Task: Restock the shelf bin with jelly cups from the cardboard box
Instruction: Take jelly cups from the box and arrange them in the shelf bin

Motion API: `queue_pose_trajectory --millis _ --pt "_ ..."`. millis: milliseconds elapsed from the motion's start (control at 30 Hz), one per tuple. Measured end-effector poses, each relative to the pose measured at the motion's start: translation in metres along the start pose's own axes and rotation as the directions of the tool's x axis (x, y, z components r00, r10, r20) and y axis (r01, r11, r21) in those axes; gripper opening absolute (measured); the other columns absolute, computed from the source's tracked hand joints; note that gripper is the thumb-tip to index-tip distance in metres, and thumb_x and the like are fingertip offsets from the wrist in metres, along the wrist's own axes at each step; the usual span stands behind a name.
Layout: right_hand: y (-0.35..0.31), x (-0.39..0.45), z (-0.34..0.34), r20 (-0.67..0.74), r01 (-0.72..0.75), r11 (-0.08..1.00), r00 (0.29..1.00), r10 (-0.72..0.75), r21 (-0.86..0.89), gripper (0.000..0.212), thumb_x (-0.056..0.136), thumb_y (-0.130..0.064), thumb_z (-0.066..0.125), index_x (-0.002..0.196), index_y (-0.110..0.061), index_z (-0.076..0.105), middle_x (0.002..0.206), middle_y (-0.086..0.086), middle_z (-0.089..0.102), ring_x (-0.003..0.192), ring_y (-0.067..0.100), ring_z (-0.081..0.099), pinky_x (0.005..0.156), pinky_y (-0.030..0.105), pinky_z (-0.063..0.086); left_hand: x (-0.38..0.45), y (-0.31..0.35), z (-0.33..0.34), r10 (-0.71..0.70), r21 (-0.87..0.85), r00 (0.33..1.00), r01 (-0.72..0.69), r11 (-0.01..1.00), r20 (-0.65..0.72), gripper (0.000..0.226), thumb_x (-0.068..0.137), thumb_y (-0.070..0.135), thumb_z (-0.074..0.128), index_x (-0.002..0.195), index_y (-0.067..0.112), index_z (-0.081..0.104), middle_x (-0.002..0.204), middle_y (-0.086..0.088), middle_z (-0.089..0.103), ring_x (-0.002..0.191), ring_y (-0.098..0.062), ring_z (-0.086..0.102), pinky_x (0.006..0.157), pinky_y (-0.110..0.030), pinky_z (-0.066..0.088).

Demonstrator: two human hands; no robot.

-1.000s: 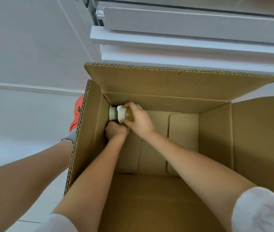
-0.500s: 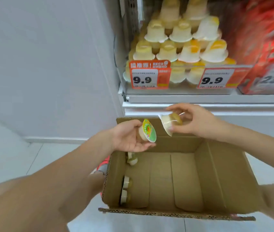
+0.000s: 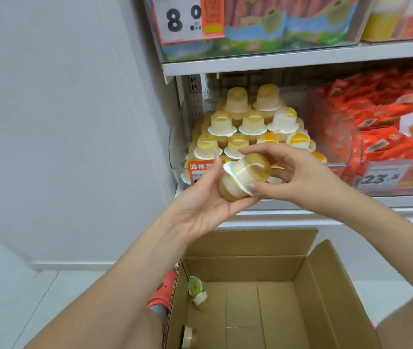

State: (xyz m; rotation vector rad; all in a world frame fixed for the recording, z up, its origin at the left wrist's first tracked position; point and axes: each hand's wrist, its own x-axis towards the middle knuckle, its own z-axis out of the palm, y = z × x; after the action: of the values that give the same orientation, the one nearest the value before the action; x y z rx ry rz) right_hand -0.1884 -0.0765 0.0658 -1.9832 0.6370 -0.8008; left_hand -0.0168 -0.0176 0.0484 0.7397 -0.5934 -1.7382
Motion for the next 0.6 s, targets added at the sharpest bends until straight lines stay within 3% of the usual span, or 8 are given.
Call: queue_pose_trajectory --millis 100,167,333,433,600 --pt "0.001 0.003 -0.012 0.036 -0.013 0.998 0.999 0.011 0.060 0.048 0.076 -0.007 0.074 0.120 -0.020 0.060 0.116 -0.006 0.063 0.106 0.002 0.060 0.087 0.014 0.047 0.005 0.003 -0.004 0.034 0.014 0.991 -0.036 0.999 0.130 0.058 0.080 0.021 0.071 0.130 -0.002 0.051 0.136 -0.025 0.050 0.124 -0.037 0.052 0.102 -0.049 0.043" --pt "0.004 0.002 -0.011 0.063 -0.013 0.999 0.998 0.009 0.053 0.051 0.074 -0.017 0.072 0.122 -0.022 0.058 0.117 -0.007 0.062 0.107 0.003 0.060 0.087 0.014 0.048 0.008 0.000 -0.008 0.037 0.040 0.992 -0.043 0.998 0.124 0.055 0.066 0.010 0.082 0.115 -0.003 0.064 0.127 -0.025 0.058 0.117 -0.037 0.058 0.096 -0.047 0.049" --pt "0.014 -0.001 -0.007 0.139 -0.036 0.995 0.989 0.049 -0.092 0.066 0.068 -0.033 0.076 0.129 -0.029 0.051 0.118 -0.017 0.060 0.111 0.000 0.055 0.086 0.014 0.046 0.004 -0.005 -0.010 -0.061 0.029 0.998 0.060 0.998 0.012 0.074 0.054 0.024 0.090 0.120 0.003 0.063 0.127 -0.023 0.059 0.115 -0.038 0.059 0.075 -0.039 0.060" --pt "0.016 -0.007 -0.003 0.124 -0.072 0.994 0.989 0.081 -0.081 0.058 0.065 -0.032 0.079 0.119 -0.031 0.059 0.111 -0.013 0.065 0.102 0.005 0.060 0.089 0.025 0.049 -0.003 -0.007 -0.006 -0.129 0.096 0.990 0.134 0.986 -0.060 0.057 0.058 0.025 0.086 0.110 0.006 0.069 0.116 -0.022 0.066 0.098 -0.035 0.068 0.067 -0.037 0.061" --pt "0.018 -0.008 0.005 0.111 -0.121 0.990 0.985 0.128 -0.070 0.054 0.067 -0.033 0.084 0.116 -0.033 0.060 0.109 -0.011 0.065 0.102 0.010 0.062 0.094 0.034 0.050 -0.009 -0.007 -0.003 -0.152 0.104 0.974 0.171 0.980 -0.168 0.058 0.069 0.027 0.071 0.122 0.009 0.057 0.114 -0.020 0.067 0.088 -0.032 0.070 0.060 -0.033 0.061"
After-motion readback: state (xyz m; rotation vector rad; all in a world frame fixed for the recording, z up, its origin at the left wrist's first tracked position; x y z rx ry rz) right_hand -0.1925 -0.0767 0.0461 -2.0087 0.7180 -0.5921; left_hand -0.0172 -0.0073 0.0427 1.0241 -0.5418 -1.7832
